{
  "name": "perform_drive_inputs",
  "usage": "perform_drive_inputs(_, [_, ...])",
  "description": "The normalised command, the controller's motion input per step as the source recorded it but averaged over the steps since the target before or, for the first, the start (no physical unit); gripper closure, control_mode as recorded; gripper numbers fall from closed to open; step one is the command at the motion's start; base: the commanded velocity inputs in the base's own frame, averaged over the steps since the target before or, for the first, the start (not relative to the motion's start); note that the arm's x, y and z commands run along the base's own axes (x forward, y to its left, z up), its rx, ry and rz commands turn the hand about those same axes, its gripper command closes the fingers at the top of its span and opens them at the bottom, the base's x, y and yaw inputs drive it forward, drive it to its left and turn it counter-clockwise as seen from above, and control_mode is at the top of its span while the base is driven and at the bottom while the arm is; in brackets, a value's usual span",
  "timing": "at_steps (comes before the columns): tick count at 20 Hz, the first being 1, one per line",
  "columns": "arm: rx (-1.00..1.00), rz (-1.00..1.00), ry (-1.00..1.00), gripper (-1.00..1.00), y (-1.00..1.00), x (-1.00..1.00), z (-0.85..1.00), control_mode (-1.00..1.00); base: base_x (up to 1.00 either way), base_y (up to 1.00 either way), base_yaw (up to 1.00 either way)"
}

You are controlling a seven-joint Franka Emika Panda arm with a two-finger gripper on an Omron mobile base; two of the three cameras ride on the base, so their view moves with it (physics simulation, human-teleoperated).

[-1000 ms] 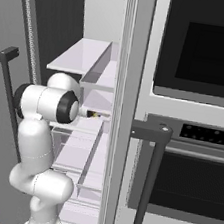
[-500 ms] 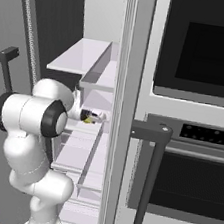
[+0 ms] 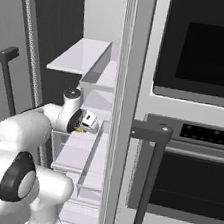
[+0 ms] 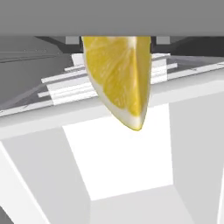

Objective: Grab a lemon wedge from the fridge and one ice cube from the ice bowl, and put them in the glass of lemonade.

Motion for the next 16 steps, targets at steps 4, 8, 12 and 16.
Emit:
perform_drive_inputs(4, [0.02, -0.01, 0.01, 1.00, 0.00, -1.00, 0.98, -1.00, 0.00, 0.00, 0.00])
perform_drive_inputs(8, [0.00, 0.00, 0.07, 1.00, 0.00, -1.00, 0.68, -1.00, 0.00, 0.00, 0.00])
perform_drive_inputs(12, [0.00, 0.00, -0.01, 1.00, 0.00, -1.00, 0.60, -1.00, 0.00, 0.00, 0.00])
perform_drive_inputs(16, [0.00, 0.00, -0.10, 1.00, 0.00, -0.86, 0.79, -1.00, 0.00, 0.00, 0.00])
